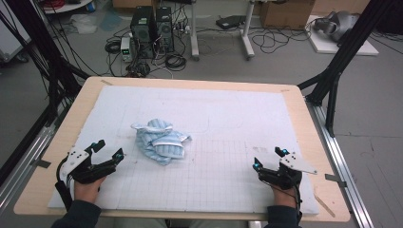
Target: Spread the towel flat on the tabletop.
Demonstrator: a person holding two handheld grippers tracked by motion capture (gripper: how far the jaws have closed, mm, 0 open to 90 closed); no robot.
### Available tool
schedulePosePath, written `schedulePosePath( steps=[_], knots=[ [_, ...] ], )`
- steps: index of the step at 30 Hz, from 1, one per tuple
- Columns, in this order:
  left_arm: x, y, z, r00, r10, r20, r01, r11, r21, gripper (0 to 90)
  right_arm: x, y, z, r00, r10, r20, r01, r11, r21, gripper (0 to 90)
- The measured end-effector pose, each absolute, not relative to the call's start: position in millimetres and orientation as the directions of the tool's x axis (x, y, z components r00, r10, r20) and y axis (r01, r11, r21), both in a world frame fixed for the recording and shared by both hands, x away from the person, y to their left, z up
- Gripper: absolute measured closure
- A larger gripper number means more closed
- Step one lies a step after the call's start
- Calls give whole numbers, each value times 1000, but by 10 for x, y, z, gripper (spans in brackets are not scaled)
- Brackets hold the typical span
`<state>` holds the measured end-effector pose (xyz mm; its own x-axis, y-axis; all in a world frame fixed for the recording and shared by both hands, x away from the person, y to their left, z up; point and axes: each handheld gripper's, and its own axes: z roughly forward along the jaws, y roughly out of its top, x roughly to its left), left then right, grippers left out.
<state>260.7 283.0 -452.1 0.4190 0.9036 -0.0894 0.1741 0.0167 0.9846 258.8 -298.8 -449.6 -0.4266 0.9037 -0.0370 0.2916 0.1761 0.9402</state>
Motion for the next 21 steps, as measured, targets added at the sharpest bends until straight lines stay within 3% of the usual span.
schedulePosePath(
  steps=[21],
  knots=[
    [2611,2827,-4519,421,903,-88,176,15,984,201,2574,-2975,-4495,-430,901,-52,281,188,941,110]
  ],
)
